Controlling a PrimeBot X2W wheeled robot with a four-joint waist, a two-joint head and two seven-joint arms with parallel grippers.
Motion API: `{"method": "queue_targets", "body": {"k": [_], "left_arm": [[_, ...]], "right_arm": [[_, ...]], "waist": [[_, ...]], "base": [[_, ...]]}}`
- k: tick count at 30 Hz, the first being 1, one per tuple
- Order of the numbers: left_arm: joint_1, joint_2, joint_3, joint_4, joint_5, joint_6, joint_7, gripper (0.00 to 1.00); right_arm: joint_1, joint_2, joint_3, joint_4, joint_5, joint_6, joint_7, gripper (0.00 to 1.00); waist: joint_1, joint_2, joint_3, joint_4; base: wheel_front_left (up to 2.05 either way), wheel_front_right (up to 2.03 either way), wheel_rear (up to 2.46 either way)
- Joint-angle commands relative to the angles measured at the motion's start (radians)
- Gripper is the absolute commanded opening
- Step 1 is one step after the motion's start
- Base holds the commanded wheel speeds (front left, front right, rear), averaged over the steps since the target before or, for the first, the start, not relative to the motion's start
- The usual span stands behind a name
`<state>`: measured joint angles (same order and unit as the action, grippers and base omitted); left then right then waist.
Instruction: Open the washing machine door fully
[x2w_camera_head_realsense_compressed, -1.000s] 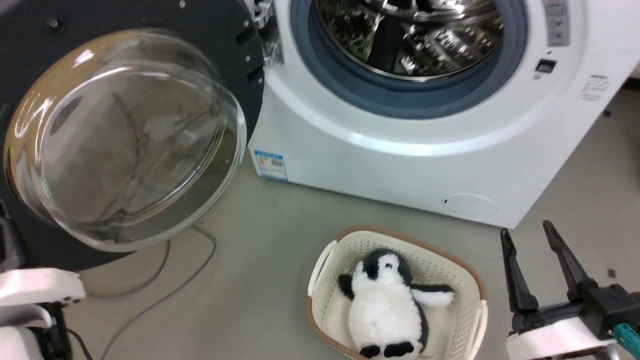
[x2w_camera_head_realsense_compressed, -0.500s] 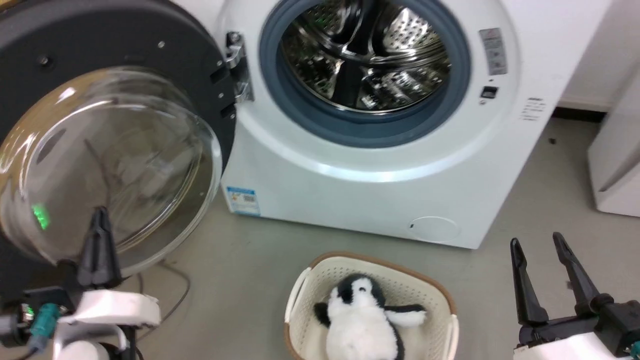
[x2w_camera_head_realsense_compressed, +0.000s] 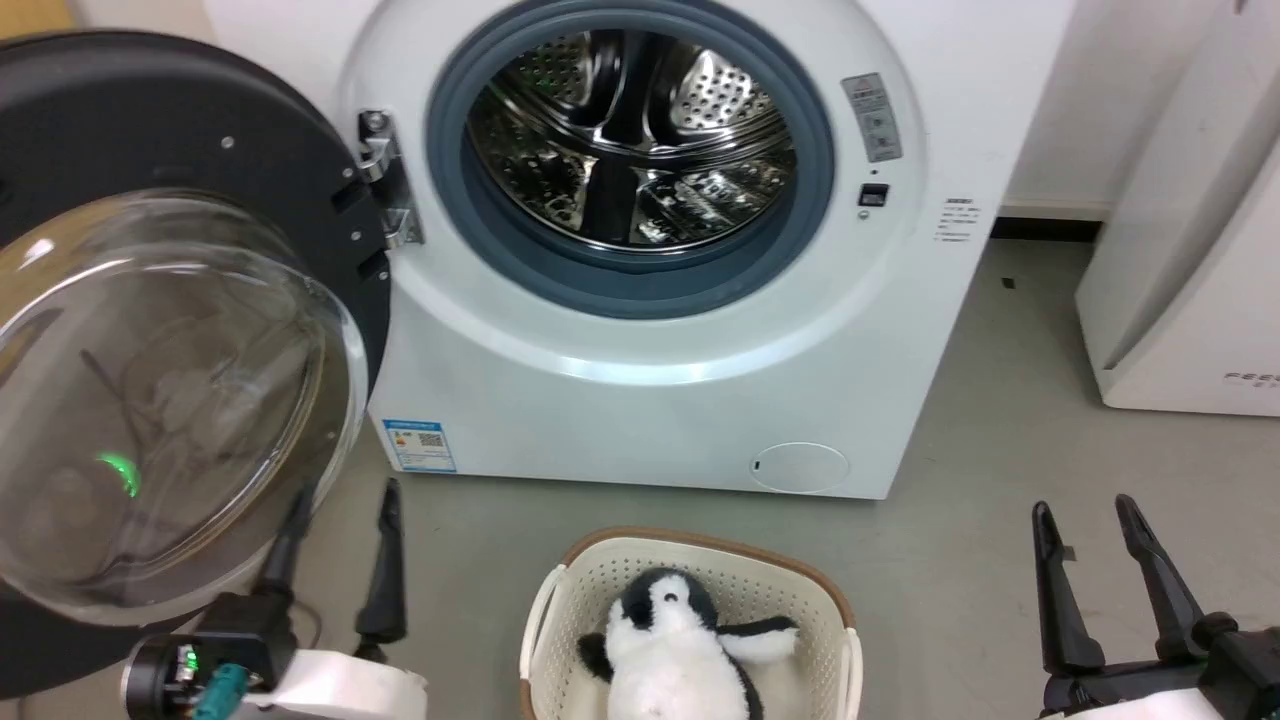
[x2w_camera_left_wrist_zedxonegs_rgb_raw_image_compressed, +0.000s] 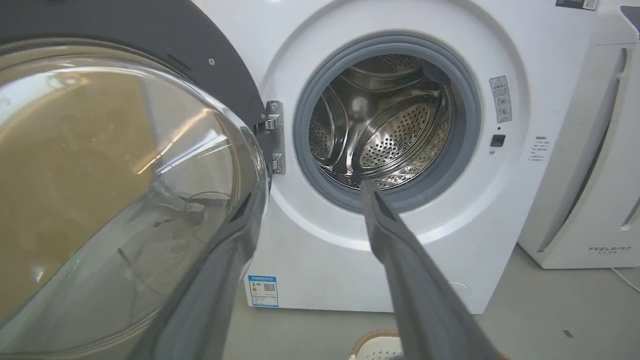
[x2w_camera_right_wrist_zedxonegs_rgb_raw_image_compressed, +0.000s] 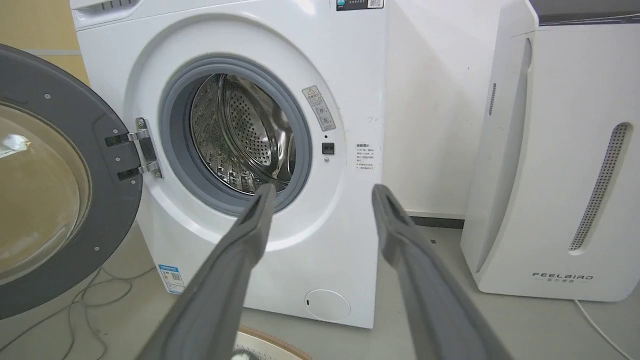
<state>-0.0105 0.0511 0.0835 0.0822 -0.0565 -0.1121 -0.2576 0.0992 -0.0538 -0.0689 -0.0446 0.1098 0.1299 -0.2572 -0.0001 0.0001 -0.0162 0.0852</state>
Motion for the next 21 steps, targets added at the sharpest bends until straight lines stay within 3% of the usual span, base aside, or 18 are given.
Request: {"method": "queue_targets", "body": {"k": [1,10,11,21], "left_arm": [[0.013,0.000,-0.004,-0.004,-0.003,0.005,-0.004,1.00],[0.066,-0.001,-0.064,0.004,-0.021,0.061,-0.004,1.00],[0.057,-0.002,-0.065,0.005,-0.018,0.059,0.000,0.00],[0.054,-0.002,-0.067,0.002,-0.014,0.062,0.014,0.00]], "right_arm": [[0.013,0.003,-0.001,0.001,0.011,0.001,-0.005,1.00],[0.035,0.004,0.009,0.021,0.025,0.001,-0.005,1.00],[0.023,0.000,0.009,0.019,0.023,0.000,0.000,0.00],[0.017,0.000,0.012,0.020,0.017,0.000,0.013,0.00]], "waist": [[0.0001,-0.0001,-0.003,-0.008],[0.0001,-0.0001,-0.010,-0.051],[0.0001,-0.0001,-0.010,-0.051],[0.0001,-0.0001,-0.009,-0.053]], "base": [[0.00,0.00,0.00],[0.00,0.00,0.00],[0.00,0.00,0.00],[0.00,0.00,0.00]]}}
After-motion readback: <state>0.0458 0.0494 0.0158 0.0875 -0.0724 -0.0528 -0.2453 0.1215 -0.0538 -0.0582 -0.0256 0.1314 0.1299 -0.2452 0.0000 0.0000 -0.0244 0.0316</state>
